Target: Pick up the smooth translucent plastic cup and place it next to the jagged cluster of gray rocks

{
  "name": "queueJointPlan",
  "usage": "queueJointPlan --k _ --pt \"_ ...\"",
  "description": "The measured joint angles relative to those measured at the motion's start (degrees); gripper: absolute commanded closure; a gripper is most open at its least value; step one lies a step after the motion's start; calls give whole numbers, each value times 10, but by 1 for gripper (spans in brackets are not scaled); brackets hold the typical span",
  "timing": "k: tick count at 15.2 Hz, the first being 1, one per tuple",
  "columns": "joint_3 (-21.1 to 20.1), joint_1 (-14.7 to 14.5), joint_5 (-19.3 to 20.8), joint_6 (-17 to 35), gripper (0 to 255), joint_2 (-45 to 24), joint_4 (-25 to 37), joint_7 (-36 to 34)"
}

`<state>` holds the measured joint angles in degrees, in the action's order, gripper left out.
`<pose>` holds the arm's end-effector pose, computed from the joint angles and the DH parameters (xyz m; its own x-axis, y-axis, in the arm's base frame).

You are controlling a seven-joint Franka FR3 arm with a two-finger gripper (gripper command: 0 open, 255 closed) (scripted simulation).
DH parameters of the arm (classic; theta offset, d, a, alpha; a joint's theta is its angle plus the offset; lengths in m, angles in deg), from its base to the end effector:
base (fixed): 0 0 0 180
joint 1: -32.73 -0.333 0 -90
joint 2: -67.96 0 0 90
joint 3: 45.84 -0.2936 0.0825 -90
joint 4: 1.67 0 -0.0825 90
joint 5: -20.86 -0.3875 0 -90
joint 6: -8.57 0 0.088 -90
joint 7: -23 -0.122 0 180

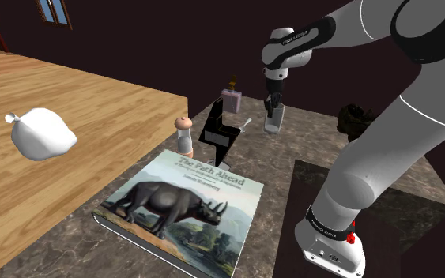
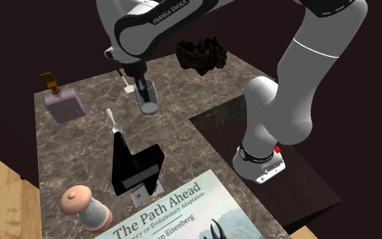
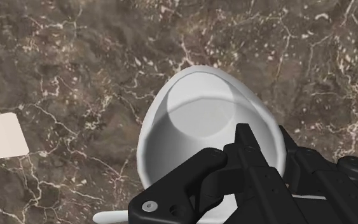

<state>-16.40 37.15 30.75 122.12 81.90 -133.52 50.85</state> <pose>0.3840 -0.2740 0.3858 0.9944 -0.0076 -0.1054 -0.0098 -0.9998 -0.0200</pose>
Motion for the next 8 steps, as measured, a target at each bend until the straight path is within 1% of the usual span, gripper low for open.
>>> queueJointPlan --k 8 --pt "-9 0 3 -64 255 20 45 -3"
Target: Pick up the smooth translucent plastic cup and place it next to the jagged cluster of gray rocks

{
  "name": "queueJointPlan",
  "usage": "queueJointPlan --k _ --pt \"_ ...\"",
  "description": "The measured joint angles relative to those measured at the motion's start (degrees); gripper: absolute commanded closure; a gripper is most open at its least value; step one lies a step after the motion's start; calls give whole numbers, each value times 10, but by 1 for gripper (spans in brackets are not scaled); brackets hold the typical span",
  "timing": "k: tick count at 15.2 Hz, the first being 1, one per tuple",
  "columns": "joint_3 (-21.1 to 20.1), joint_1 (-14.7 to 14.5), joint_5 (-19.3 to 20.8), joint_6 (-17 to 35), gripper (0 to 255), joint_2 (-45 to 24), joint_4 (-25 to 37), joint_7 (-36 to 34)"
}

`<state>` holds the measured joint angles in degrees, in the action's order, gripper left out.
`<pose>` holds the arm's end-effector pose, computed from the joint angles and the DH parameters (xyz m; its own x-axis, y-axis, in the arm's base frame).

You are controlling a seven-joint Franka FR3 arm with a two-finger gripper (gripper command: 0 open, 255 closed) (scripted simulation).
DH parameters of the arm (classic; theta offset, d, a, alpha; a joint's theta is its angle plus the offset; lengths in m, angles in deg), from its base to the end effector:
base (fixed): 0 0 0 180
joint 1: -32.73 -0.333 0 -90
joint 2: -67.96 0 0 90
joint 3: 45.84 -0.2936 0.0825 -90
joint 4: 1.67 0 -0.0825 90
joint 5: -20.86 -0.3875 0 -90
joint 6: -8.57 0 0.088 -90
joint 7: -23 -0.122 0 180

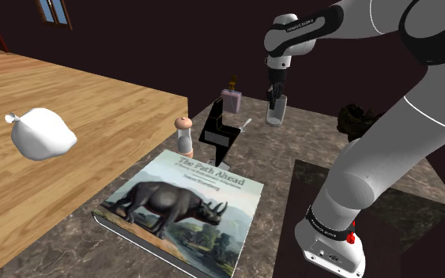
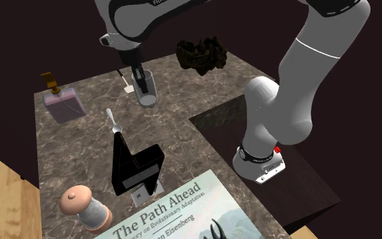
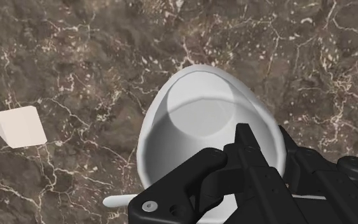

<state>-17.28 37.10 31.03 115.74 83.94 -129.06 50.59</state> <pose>0.3851 -0.2745 0.4282 0.9944 -0.0075 -0.1055 -0.0096 -0.9998 -0.0199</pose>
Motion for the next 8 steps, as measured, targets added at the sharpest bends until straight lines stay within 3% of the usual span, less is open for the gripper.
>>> queueJointPlan --k 8 --pt "-9 -2 0 -64 255 13 51 -1"
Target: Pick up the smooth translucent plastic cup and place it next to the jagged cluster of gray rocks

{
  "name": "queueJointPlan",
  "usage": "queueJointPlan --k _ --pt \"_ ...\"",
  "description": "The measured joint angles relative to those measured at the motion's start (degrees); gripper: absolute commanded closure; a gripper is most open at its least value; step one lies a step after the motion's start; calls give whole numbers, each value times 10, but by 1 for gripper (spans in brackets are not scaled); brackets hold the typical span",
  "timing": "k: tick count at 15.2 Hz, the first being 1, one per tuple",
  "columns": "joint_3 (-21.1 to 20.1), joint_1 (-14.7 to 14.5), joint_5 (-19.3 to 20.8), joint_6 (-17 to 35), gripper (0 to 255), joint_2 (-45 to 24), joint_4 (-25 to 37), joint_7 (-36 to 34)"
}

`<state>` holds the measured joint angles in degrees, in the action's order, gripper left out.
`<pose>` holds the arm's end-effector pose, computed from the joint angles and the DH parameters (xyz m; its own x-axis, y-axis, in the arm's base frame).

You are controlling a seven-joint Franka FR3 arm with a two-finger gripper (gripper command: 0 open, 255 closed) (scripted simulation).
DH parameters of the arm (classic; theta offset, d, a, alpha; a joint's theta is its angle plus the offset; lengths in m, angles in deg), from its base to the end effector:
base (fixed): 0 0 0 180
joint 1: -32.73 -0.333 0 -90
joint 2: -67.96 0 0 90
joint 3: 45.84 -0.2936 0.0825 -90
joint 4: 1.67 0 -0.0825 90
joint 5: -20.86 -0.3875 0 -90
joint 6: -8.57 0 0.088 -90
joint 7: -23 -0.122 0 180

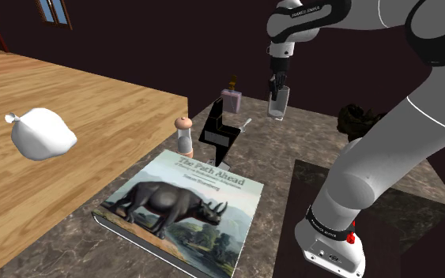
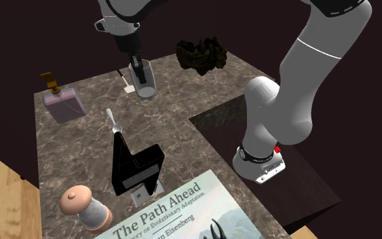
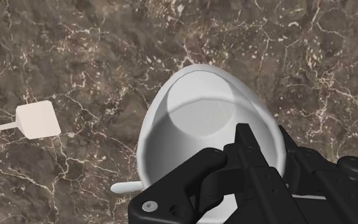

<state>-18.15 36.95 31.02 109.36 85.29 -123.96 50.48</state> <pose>0.3853 -0.2739 0.4717 0.9944 -0.0078 -0.1054 -0.0099 -0.9998 -0.0199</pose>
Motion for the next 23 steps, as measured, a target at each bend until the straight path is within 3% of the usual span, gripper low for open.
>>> queueJointPlan --k 23 --pt "-11 -8 -13 -176 255 -18 193 15"
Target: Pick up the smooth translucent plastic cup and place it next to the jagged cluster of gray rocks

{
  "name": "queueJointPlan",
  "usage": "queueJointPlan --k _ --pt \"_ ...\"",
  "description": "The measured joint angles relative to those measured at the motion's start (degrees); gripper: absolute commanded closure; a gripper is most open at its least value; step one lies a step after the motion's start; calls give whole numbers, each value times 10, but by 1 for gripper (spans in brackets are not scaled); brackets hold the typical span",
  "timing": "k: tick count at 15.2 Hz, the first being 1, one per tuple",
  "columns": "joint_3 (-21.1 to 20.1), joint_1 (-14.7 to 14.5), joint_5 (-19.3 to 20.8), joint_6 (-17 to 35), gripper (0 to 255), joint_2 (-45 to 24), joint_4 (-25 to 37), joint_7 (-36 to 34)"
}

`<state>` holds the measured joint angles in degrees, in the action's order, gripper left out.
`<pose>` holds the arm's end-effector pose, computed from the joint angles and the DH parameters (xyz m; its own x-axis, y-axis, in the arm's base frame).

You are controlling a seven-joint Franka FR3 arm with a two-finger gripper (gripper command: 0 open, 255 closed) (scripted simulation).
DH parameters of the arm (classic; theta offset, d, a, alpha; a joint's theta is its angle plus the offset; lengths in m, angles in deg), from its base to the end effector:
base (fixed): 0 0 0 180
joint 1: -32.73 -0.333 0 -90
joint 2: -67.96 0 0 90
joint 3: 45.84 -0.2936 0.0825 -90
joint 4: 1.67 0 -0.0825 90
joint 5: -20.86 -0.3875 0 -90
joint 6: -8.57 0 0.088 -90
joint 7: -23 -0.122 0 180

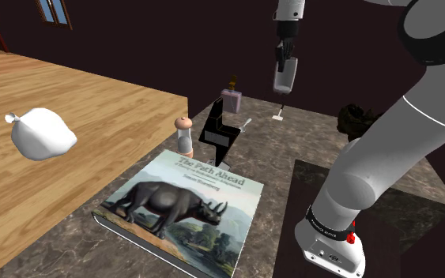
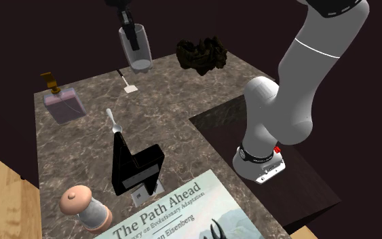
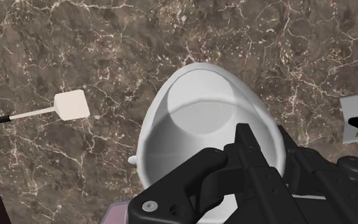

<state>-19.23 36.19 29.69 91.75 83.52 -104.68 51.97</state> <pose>0.3851 -0.2749 0.5938 0.9944 -0.0076 -0.1055 -0.0098 -0.9998 -0.0200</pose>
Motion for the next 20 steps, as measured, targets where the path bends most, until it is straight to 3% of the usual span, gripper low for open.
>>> queueJointPlan --k 11,20 --pt "45 45 64 -25 255 90 -44 84" --pt "115 85 125 -36 255 135 -49 191"
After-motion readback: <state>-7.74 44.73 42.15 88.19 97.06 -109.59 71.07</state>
